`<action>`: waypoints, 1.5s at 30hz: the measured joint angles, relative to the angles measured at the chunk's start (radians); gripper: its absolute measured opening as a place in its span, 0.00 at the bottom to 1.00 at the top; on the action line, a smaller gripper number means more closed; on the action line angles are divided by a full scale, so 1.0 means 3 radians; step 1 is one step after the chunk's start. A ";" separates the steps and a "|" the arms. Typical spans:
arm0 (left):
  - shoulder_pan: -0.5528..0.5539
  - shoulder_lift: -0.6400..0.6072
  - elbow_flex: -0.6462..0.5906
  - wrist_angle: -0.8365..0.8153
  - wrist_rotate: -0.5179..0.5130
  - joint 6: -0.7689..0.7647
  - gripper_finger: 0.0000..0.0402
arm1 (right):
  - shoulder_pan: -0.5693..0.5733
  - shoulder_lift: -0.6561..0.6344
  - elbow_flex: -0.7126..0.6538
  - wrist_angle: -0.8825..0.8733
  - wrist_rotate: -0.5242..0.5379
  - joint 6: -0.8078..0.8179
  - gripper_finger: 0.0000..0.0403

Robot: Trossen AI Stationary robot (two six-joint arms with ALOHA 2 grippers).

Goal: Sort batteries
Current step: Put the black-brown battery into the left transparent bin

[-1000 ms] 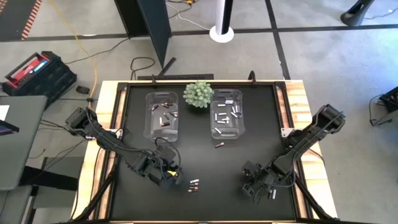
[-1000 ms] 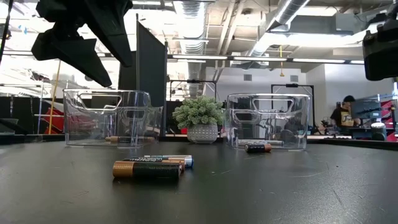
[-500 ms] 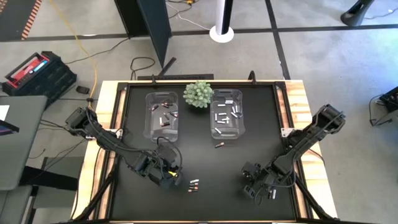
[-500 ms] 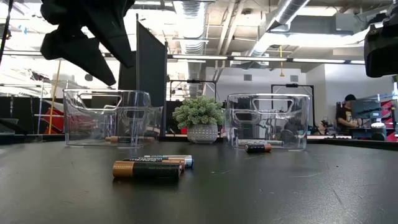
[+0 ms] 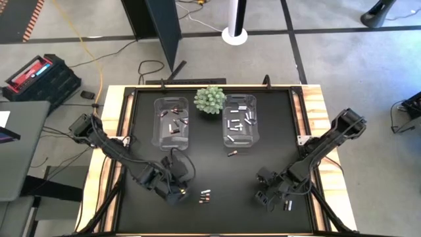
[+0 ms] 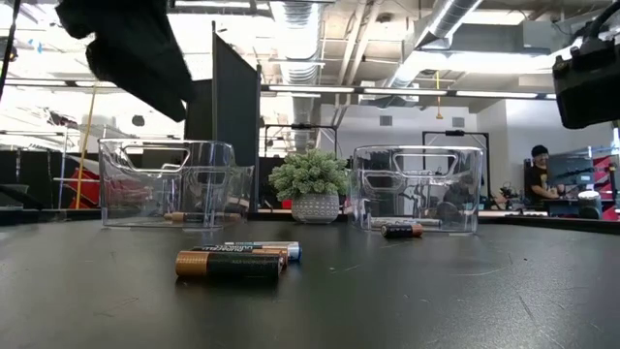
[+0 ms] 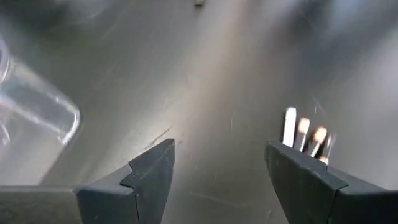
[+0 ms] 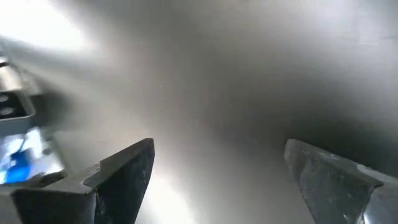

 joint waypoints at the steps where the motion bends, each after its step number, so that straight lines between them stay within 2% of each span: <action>1: -0.0022 0.0000 0.0000 -0.0004 0.0001 0.0132 0.61 | 0.0005 -0.0047 0.0035 -0.0171 0.0015 0.0088 0.96; 8: -0.0150 -0.0088 -0.0116 0.0025 -0.0263 0.0577 0.61 | 0.0154 -0.0189 0.0608 -0.1450 0.0433 0.0441 0.96; 14: -0.0263 -0.0525 -0.0705 0.0429 -0.0272 0.0494 0.61 | 0.0407 0.0035 0.1017 -0.2068 0.1258 0.0822 0.96; 17: -0.0334 -0.0821 -0.1032 0.0794 -0.0270 0.0497 0.61 | 0.0484 0.0291 0.1068 -0.2053 0.1658 0.1049 0.95; 19: -0.0368 -0.0998 -0.1220 0.0970 -0.0271 0.0496 0.61 | 0.0466 0.0529 0.1081 -0.2045 0.1780 0.1142 0.95; 27: -0.0435 -0.1495 -0.1661 0.1129 -0.0106 0.0407 0.61 | 0.0079 0.1429 0.1266 -0.1796 0.1845 0.1145 0.95; 33: -0.0435 -0.1551 -0.1754 0.1106 0.0116 0.0396 0.61 | -0.0181 0.1920 0.1464 -0.1687 0.2128 0.0977 0.95; 38: -0.0435 -0.1542 -0.1755 0.1041 0.0192 0.0397 0.61 | -0.0245 0.2243 0.1648 -0.1647 0.2626 0.0923 0.95; 45: -0.0435 -0.1541 -0.1755 0.0878 0.0200 0.0397 0.61 | -0.0390 0.2338 0.1735 -0.1561 0.2721 0.0751 0.95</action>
